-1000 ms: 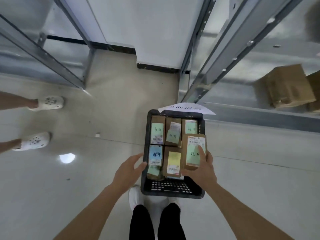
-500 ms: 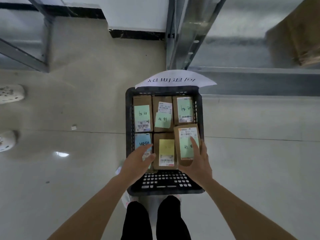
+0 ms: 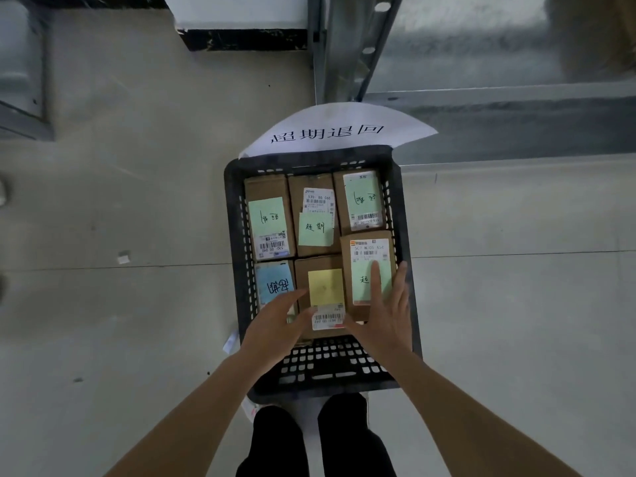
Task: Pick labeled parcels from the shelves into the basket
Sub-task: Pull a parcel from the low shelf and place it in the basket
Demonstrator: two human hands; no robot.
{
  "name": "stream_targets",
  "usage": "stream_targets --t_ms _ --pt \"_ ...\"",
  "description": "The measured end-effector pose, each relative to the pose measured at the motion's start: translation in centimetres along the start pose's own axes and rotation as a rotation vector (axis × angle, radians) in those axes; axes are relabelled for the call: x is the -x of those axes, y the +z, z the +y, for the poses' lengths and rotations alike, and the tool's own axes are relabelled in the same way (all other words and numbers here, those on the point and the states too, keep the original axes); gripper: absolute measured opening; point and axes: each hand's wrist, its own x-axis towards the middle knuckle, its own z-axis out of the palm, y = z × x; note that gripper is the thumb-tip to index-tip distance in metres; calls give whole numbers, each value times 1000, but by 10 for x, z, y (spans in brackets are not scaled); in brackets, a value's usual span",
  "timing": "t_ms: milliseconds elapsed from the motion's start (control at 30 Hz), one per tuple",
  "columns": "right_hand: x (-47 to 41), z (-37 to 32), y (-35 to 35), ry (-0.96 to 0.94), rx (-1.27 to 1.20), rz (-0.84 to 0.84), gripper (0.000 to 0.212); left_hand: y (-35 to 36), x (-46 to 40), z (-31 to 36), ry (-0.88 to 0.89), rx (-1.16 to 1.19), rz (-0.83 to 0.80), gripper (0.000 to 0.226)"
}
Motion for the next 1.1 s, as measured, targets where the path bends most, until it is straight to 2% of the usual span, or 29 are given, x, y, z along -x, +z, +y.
stream_targets --t_ms 67,167,333,467,600,867,1100 --pt "-2 4 7 -20 41 5 130 2 -1 -9 -7 19 0 66" --pt "-9 8 13 -31 94 -16 127 3 -2 -14 -7 13 -4 55" --pt "-15 15 22 -50 188 4 92 6 -1 -15 -16 17 -13 49" --pt "-20 21 28 -61 177 -16 85 12 -5 -16 1 -8 -7 45" --pt "-28 25 33 -84 223 -109 75 14 -10 -14 13 -34 5 44" --pt "-38 19 27 -22 166 -146 71 15 -3 -15 27 -54 10 45" --pt "7 4 -49 -125 178 -184 67 -14 41 18 22 -92 32 47"
